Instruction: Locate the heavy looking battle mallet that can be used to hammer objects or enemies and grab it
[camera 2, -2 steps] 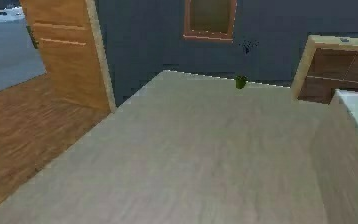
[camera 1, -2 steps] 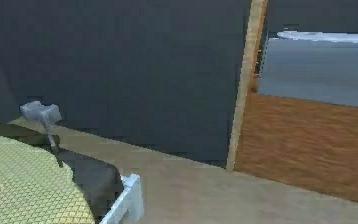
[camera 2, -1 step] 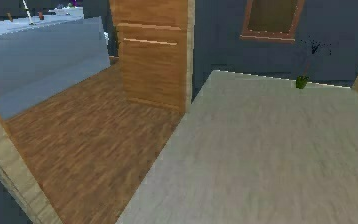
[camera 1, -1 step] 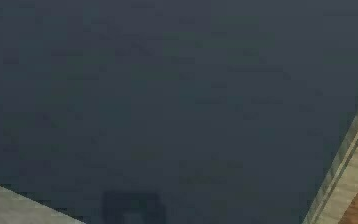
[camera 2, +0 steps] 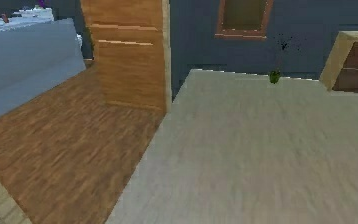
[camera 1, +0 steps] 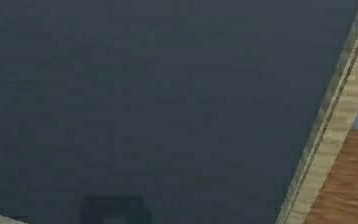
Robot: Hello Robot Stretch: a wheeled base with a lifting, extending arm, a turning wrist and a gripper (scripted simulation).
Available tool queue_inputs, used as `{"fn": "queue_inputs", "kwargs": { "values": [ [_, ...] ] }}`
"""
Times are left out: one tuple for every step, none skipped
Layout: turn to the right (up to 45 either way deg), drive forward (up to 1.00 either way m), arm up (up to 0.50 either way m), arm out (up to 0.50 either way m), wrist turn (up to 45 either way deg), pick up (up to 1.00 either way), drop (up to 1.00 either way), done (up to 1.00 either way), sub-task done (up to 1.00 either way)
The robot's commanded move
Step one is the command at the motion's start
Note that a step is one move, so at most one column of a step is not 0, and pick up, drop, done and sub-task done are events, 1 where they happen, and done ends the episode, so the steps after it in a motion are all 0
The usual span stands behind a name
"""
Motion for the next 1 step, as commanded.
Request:
{"fn": "queue_inputs", "kwargs": {
  "values": [
    [0.0,0.05,0.00,0.00,0.0,0.00,0.00,0.00,0.00]
  ]
}}
